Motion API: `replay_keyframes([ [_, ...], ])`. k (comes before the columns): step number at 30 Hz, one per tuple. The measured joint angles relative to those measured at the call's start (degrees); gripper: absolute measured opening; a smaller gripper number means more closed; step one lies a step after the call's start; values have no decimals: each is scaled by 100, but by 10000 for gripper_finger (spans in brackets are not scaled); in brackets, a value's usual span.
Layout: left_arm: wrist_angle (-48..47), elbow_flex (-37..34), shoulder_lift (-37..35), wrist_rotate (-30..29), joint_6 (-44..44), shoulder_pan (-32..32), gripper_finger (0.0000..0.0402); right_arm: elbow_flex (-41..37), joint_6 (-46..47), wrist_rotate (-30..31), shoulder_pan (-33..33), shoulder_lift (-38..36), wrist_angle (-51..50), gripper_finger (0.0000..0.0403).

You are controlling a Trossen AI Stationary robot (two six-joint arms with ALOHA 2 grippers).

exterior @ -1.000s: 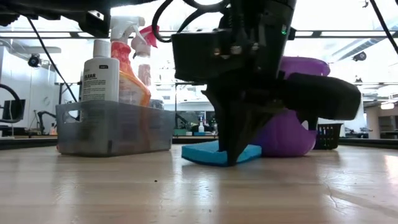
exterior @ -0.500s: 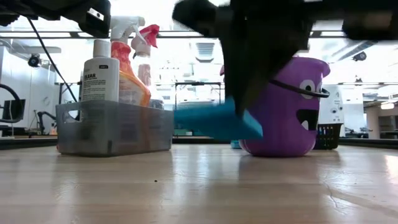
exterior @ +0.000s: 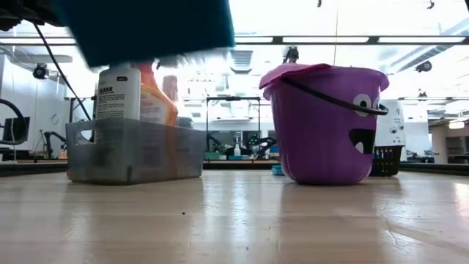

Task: Pick & Place Kitchen Items
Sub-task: Put the blue sponge wipe into the black bin

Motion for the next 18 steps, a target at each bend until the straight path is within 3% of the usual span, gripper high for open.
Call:
replay_keyframes([
  [5, 0, 0, 0, 0, -7, 0, 1, -472, -134, -866, -130, -27, 1262, 18],
  [9, -5, 0, 0, 0, -4, 0, 1, -1131, -59, -1407, -267, -72, 3057, 18],
  [14, -23, 0, 0, 0, -4, 0, 1, -1980, 165, -1533, -340, -76, 5548, 18],
  [18, -29, 0, 0, 0, 2, 0, 1, -2643, 424, -1565, -482, -280, 6565, 18],
])
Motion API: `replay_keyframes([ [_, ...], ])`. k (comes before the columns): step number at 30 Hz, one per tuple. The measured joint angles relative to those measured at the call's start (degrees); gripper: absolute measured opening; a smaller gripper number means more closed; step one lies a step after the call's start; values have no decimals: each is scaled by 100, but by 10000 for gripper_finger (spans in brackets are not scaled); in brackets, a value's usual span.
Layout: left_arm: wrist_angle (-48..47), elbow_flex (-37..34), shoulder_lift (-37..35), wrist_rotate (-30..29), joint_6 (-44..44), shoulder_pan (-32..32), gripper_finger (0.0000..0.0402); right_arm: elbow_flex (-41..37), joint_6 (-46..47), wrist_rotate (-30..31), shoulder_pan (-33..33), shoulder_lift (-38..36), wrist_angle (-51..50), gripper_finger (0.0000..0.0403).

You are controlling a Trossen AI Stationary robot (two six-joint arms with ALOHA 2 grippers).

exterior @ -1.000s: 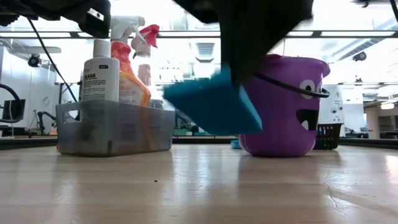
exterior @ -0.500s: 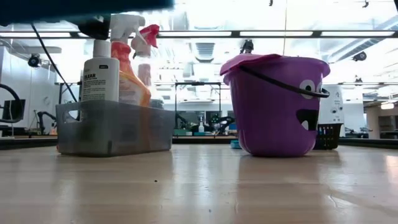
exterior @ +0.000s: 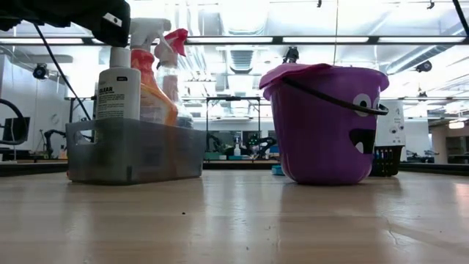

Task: Pick & Place Kitchen Items
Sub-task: Put the blue sponge wipe into the black bin

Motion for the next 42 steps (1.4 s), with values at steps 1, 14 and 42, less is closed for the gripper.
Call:
replay_keyframes([
  [1, 0, 0, 0, 0, 2, 0, 1, -190, 65, 44, -32, -93, 129, 18],
  [14, -7, 0, 0, 2, 5, 0, 1, -3006, -75, 2962, 189, -3151, 324, 18],
  [42, 7, 0, 0, 2, -15, 0, 1, -4377, 1158, 10052, -205, -7514, -3265, 18],
])
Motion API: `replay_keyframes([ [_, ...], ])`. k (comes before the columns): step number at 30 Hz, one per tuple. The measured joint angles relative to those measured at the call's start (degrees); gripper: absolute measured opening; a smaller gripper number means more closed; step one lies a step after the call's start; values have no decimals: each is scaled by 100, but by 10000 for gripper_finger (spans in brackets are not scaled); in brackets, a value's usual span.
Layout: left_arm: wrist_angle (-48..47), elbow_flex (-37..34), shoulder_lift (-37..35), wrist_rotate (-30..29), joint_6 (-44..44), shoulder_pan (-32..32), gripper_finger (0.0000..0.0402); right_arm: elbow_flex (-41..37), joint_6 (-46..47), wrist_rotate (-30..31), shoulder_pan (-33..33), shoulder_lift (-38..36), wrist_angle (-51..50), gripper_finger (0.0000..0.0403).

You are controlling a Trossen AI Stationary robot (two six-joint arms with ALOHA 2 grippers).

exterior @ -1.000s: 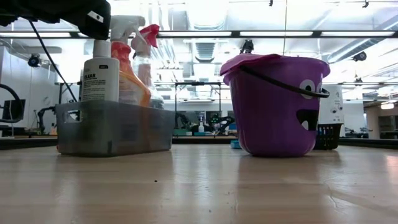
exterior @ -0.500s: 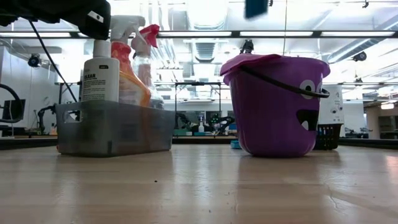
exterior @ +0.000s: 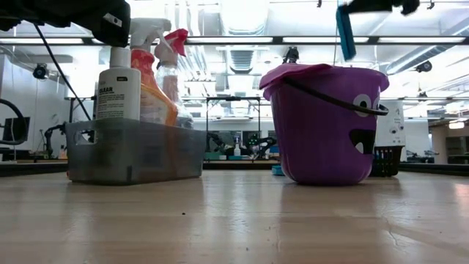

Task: Pick & Place Kitchen Items
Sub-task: Put the blue sponge wipe into the black bin

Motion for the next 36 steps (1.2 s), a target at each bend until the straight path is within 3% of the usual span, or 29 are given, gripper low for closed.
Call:
replay_keyframes([
  [6, -2, 0, 0, 0, -36, 1, 1, -14, 2071, -275, -858, -137, -1988, 18],
  [10, -2, 0, -1, 0, -37, 0, 1, -189, 2917, -954, -1633, -28, -2616, 18],
  [15, -2, 0, -1, 0, -38, 0, 1, -382, 3276, -2000, -2495, 382, -2631, 18],
  [20, -2, 0, 0, 0, -45, 0, 1, -494, 3506, -2572, -3050, 912, -2680, 18],
  [25, -7, 0, -2, 0, -85, 2, 1, -549, 3679, -2863, -3226, 1337, -2755, 18],
  [36, -31, 0, -4, 0, -104, 0, 1, -533, 3767, -2912, -3215, 1868, -2775, 18],
])
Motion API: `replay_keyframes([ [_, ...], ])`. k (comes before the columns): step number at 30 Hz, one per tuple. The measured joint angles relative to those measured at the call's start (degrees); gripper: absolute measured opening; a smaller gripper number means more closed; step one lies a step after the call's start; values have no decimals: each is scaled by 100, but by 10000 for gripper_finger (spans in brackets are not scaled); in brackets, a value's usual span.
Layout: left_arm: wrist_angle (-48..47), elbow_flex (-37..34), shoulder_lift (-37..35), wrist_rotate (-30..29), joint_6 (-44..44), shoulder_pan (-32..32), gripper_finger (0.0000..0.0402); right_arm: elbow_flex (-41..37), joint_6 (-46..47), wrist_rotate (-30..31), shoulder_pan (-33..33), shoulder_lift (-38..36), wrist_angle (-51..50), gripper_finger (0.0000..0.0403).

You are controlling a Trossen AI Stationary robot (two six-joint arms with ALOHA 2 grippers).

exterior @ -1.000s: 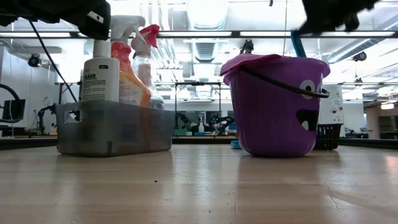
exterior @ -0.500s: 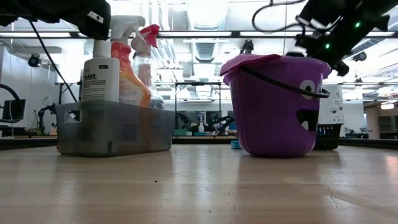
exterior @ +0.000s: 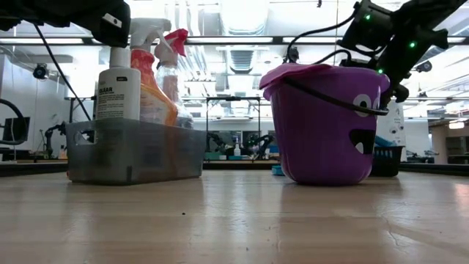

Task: Pick & Place Kitchen Items
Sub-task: Put the blue sponge wipe into the black bin

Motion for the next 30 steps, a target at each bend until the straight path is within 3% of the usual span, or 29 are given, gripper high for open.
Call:
replay_keyframes([
  [15, -18, 0, 0, -2, 0, 0, 1, 342, -379, -22, 179, 54, -44, 18],
  [30, -39, 0, 0, -2, 0, 0, 1, 1102, -221, -162, 188, 501, -1502, 18],
])
